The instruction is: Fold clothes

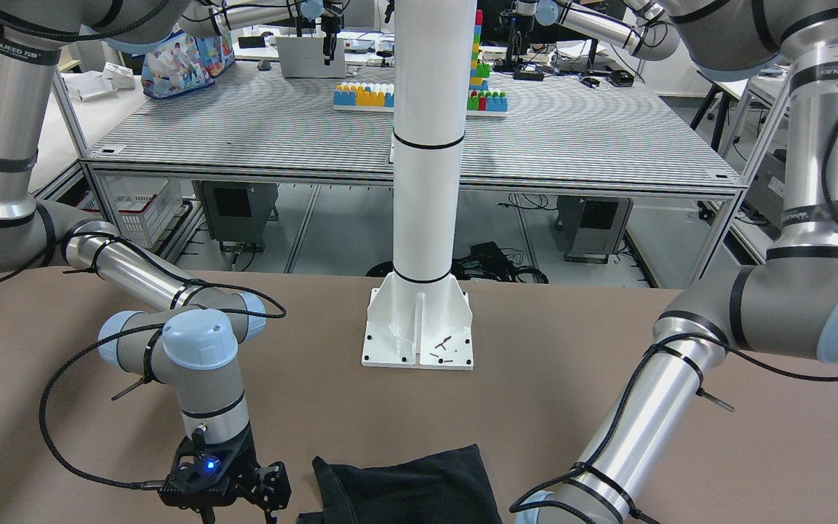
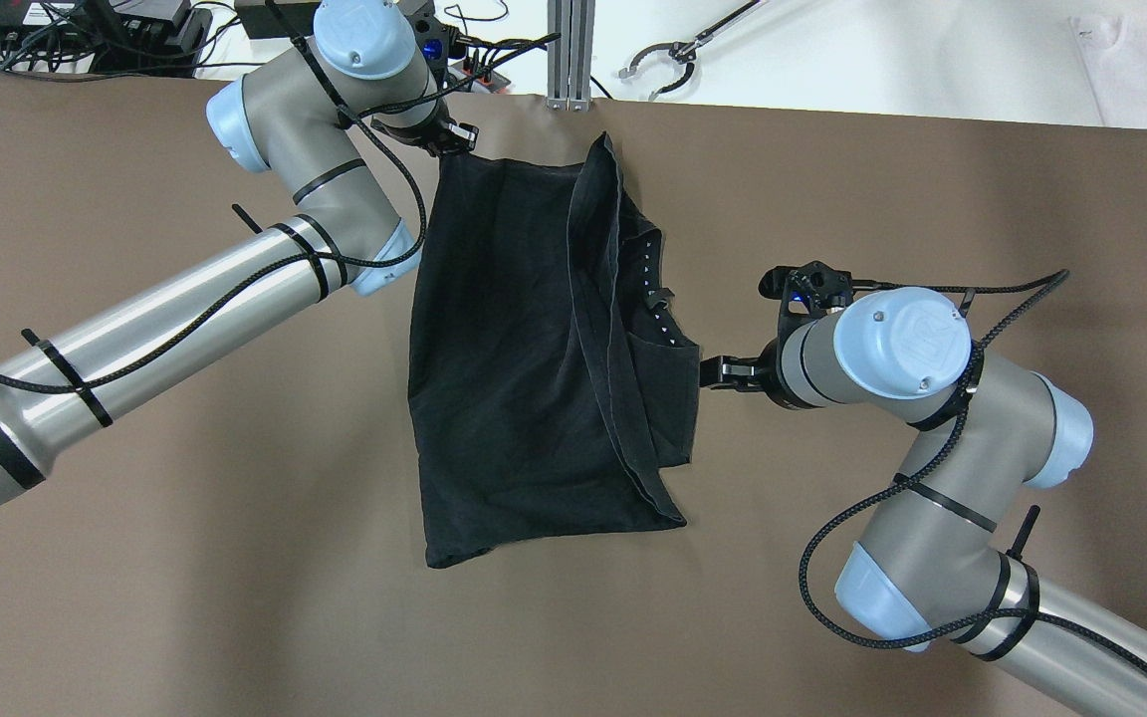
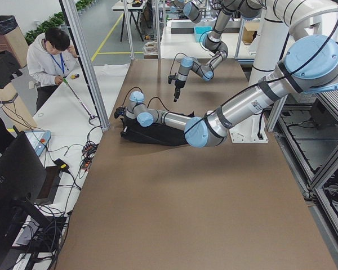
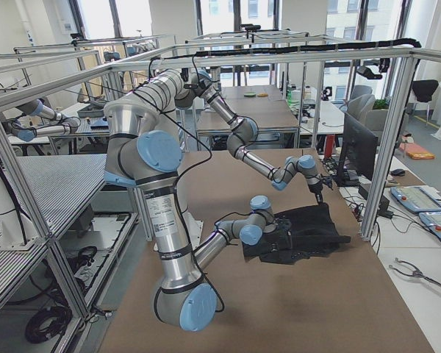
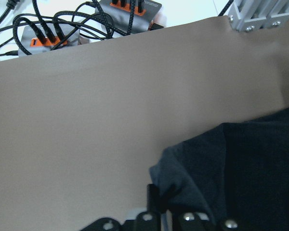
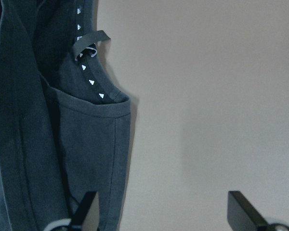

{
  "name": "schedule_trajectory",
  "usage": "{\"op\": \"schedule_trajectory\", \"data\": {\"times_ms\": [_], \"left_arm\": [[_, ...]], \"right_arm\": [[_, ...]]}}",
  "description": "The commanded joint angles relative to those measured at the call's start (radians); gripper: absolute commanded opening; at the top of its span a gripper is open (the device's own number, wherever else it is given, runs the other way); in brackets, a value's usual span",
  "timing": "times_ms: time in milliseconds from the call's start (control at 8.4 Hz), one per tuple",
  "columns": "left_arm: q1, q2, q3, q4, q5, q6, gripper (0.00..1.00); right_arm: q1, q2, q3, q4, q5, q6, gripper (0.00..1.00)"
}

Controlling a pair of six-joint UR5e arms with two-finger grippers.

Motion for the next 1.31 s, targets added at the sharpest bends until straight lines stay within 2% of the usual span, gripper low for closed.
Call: {"op": "schedule_trajectory", "data": {"times_ms": [0,119,357,476,595,833,952,1190], "left_arm": [[-0.081,0.083,-0.128,0.009,-0.116,0.053,1.00],[-0.116,0.135,-0.174,0.009,-0.199,0.053,1.00],[-0.112,0.291,-0.346,0.007,-0.192,0.052,1.00],[-0.112,0.314,-0.371,0.004,-0.191,0.050,1.00],[-0.109,0.319,-0.374,0.001,-0.189,0.041,1.00],[-0.107,0.331,-0.377,-0.002,-0.191,0.038,1.00],[-0.107,0.336,-0.390,-0.002,-0.191,0.038,1.00],[-0.103,0.350,-0.403,-0.002,-0.192,0.038,1.00]], "right_arm": [[-0.025,0.003,-0.003,0.000,-0.026,0.003,0.94],[-0.044,0.006,-0.003,0.002,-0.043,0.053,0.94],[-0.093,0.054,-0.012,-0.014,-0.077,0.117,0.94],[-0.110,0.110,-0.045,-0.044,-0.097,0.117,0.94],[-0.110,0.203,-0.123,-0.072,-0.099,0.117,0.94],[-0.107,0.390,-0.347,-0.077,-0.100,0.117,0.94],[-0.104,0.444,-0.427,-0.077,-0.100,0.115,0.94],[-0.101,0.440,-0.454,-0.086,-0.150,0.060,0.90]]}}
